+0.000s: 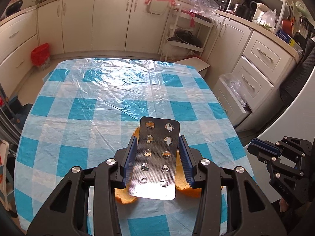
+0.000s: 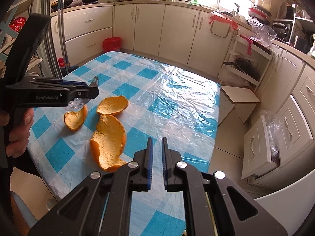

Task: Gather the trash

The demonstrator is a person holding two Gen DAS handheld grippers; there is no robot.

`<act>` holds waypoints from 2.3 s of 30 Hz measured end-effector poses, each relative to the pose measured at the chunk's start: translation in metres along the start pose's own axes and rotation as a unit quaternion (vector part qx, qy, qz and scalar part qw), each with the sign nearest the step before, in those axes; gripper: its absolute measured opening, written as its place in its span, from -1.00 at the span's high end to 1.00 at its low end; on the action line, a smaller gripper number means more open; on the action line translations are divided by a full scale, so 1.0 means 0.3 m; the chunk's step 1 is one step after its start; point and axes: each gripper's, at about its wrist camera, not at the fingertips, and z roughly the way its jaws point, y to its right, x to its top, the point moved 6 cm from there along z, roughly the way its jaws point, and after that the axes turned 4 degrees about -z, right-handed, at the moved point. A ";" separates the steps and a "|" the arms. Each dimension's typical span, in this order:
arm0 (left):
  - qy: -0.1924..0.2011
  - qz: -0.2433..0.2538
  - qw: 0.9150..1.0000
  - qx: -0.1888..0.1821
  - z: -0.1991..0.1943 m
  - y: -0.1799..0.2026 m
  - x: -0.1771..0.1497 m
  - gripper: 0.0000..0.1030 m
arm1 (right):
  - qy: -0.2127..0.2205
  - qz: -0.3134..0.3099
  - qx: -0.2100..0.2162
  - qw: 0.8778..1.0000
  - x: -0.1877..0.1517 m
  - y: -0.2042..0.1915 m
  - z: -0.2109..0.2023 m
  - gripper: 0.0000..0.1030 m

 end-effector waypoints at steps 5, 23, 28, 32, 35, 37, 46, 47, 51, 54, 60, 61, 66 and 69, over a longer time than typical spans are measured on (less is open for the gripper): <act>-0.008 0.021 1.000 -0.019 0.018 0.097 -0.013 0.22 | 0.001 0.040 -0.012 0.999 -0.030 0.108 -0.017 0.82; -0.071 0.040 0.992 -0.095 0.165 0.598 -0.187 0.22 | -0.040 0.133 -0.103 0.985 -0.206 0.435 -0.042 0.82; -0.066 0.042 0.992 -0.098 0.141 0.616 -0.197 0.22 | -0.035 0.144 -0.092 0.985 -0.212 0.441 -0.052 0.82; -0.066 0.033 0.992 -0.099 0.137 0.601 -0.182 0.22 | -0.045 0.137 -0.100 0.984 -0.221 0.443 -0.044 0.82; -0.070 0.027 0.991 -0.108 0.135 0.606 -0.183 0.22 | -0.046 0.149 -0.089 0.984 -0.230 0.453 -0.046 0.82; -0.070 0.022 0.991 -0.116 0.133 0.608 -0.181 0.22 | -0.040 0.161 -0.076 0.983 -0.235 0.463 -0.054 0.82; -0.062 0.006 0.990 -0.123 0.105 0.569 -0.161 0.22 | -0.022 0.176 -0.050 0.983 -0.220 0.464 -0.074 0.82; -0.060 0.006 0.991 -0.123 0.094 0.560 -0.155 0.22 | -0.021 0.179 -0.045 0.983 -0.219 0.464 -0.074 0.82; -0.034 0.004 0.993 -0.117 0.015 0.496 -0.101 0.22 | 0.007 0.194 0.018 0.981 -0.181 0.425 -0.083 0.82; -0.003 -0.014 0.995 -0.102 -0.061 0.396 -0.034 0.22 | 0.019 0.183 0.106 0.977 -0.118 0.311 -0.060 0.76; 0.042 -0.052 0.995 -0.070 -0.169 0.186 0.061 0.22 | -0.014 0.128 0.194 0.972 -0.028 0.037 0.073 0.13; 0.046 -0.058 0.995 -0.068 -0.178 0.158 0.067 0.22 | -0.022 0.122 0.192 0.974 -0.019 0.006 0.101 0.13; 0.048 -0.074 0.994 -0.067 -0.188 0.081 0.070 0.22 | -0.049 0.119 0.194 0.972 -0.005 -0.086 0.212 0.17; 0.047 -0.071 0.994 -0.066 -0.189 0.076 0.061 0.22 | -0.060 0.117 0.206 0.970 -0.014 -0.122 0.241 0.75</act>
